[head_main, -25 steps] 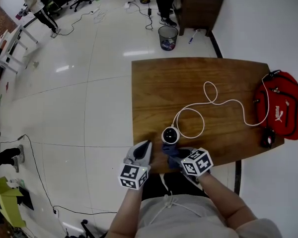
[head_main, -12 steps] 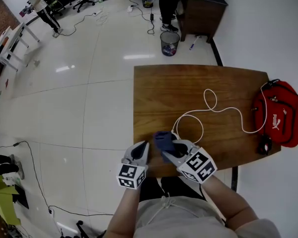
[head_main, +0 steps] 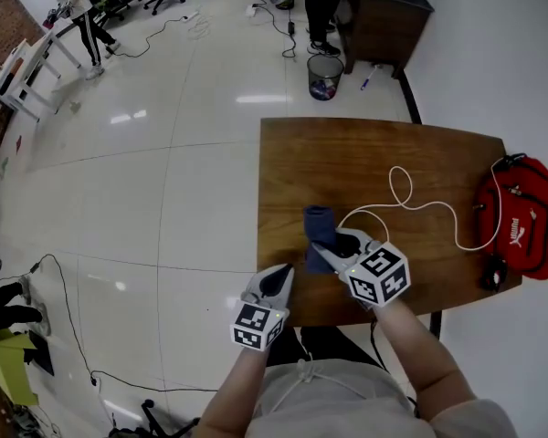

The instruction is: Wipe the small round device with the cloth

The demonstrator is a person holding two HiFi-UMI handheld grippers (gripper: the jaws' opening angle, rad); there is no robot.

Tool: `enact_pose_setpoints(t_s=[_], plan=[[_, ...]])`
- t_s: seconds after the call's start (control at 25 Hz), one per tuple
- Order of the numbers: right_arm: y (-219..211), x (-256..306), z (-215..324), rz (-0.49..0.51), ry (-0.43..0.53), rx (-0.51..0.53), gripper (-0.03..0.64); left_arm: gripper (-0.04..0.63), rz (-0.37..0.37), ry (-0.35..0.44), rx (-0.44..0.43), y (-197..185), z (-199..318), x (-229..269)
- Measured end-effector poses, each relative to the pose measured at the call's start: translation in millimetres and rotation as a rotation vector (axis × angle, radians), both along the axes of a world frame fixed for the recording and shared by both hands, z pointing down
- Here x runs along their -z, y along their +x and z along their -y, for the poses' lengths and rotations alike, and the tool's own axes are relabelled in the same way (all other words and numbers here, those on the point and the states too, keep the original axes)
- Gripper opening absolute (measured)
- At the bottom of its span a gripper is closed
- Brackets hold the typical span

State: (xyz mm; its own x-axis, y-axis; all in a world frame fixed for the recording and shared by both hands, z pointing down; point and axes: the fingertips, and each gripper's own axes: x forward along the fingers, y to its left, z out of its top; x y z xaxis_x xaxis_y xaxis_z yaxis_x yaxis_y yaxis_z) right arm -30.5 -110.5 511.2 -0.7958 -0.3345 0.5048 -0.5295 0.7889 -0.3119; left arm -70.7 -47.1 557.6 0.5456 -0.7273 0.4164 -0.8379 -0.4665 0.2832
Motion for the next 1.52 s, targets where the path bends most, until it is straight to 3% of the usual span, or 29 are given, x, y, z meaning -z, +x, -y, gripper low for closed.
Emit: enact_pose_setpoints(t_s=[0.28,0.64,0.92,1.12,1.32,1.44,1.48,1.52], plan=[[32.7,5.2,33.3,0.142,-0.123,-0.215,0.107,0.006,-0.005,-0.003,-0.024,4.0,5.9,1.0],[86.3,-12.5,32.0,-0.002,-0.135,-0.283,0.107,0.006,-0.011,0.013,-0.044,6.9,18.6,8.8],[53.7,36.2,50.6,0.145,-0.067,-0.230,0.107,0.006,-0.004,0.017,-0.071,17.4,23.3,11.4],[50.5,9.4,63.8,0.048,-0.034,-0.241,0.107,0.006,0.002,0.012,-0.096,26.8,20.0,8.4],[80.0,-15.0,60.3,0.012,-0.084,-0.310,0.107,0.006,-0.010,0.010,-0.109,32.0,19.5,7.0],[96.1,-27.8,51.0,-0.006,-0.118,-0.332,0.107,0.006,-0.066,0.072,-0.153,39.9,17.0,19.9],[102.1,-30.8,48.3,-0.011,-0.125,-0.342,0.107,0.020,-0.073,0.100,-0.175,44.3,16.4,24.5],[108.5,-33.3,46.1,-0.016,-0.131,-0.352,0.107,0.088,-0.068,0.121,-0.194,48.8,16.7,26.5]])
